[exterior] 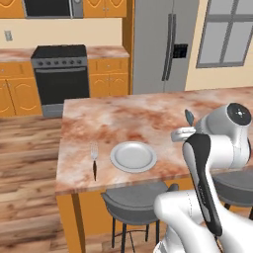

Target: Take the fork and place it on the left side of the plate. Then take the spoon and place it on the right side of the plate. Make sure they're directly next to the plate.

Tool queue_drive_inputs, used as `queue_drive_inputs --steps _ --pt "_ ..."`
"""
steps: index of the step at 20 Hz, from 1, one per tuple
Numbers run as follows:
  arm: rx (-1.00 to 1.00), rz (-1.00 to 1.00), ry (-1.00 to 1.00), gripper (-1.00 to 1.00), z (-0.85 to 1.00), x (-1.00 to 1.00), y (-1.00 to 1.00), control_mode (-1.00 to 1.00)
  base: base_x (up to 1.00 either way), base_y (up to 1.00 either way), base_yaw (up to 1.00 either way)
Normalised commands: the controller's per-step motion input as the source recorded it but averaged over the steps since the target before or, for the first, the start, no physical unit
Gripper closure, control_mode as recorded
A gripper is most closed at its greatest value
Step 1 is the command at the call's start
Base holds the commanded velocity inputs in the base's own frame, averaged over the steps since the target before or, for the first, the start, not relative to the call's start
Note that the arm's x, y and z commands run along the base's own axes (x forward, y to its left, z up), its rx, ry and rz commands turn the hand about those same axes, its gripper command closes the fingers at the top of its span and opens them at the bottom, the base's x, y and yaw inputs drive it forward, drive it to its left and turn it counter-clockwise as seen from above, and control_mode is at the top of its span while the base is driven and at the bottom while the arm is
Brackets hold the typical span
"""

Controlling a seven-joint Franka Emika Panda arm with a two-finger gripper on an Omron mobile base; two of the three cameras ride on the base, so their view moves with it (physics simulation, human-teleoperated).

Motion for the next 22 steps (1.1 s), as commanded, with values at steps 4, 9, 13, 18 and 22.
queue_drive_inputs --steps 4,9,13,18,22 --pt "0.00 0.00 0.00 1.00 0.00 0.00 0.00 1.00 0.74 0.00 -0.05" --pt "0.01 0.00 0.12 1.00 -0.60 0.66 -0.06 -1.00 0.00 0.00 0.00" --pt "0.01 0.00 0.14 1.00 -0.55 0.83 -0.12 -1.00 0.00 0.00 0.00" --pt "0.06 0.00 0.08 1.00 -0.33 0.70 -0.23 -1.00 0.00 0.00 0.00" --pt "0.07 0.00 0.07 1.00 -0.42 0.54 -0.22 -1.00 0.00 0.00 0.00"
